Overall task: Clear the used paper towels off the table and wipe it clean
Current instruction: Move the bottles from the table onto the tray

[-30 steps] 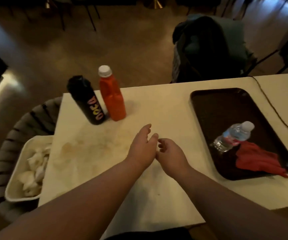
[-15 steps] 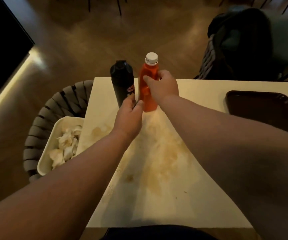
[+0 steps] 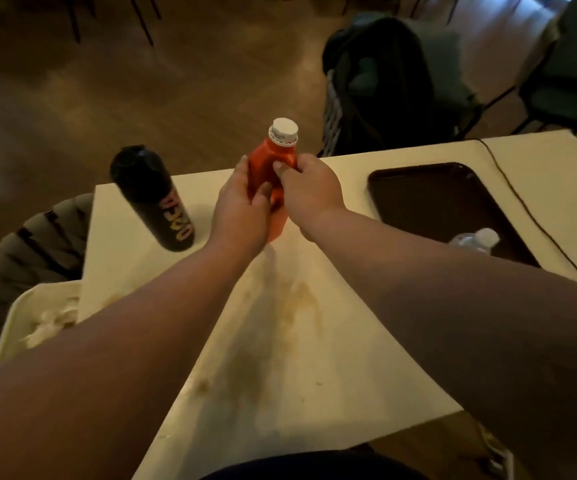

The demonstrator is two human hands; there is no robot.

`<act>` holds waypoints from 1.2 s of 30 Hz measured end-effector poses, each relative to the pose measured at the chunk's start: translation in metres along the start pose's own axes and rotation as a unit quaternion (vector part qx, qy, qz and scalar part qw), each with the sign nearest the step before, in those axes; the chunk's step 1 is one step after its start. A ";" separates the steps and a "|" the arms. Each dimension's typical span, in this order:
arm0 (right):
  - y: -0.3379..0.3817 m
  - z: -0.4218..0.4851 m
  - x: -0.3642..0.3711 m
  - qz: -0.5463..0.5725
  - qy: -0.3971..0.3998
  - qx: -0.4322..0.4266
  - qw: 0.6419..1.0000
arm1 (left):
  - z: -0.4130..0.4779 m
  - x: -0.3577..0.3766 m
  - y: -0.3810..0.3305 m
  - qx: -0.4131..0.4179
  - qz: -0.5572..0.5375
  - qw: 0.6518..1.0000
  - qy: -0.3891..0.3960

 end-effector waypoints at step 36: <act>-0.092 0.037 -0.245 -0.115 -0.166 0.016 0.979 | -0.055 0.182 -0.044 0.056 0.092 0.987 0.120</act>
Point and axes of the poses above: each hand's wrist, its own z-axis towards the middle knuckle, its own x-axis out of the palm, y = z × x, the point moved 4 cm from there along z, towards the middle knuckle, and after that the axes turned 11 degrees about -y, right-handed, at the moved point
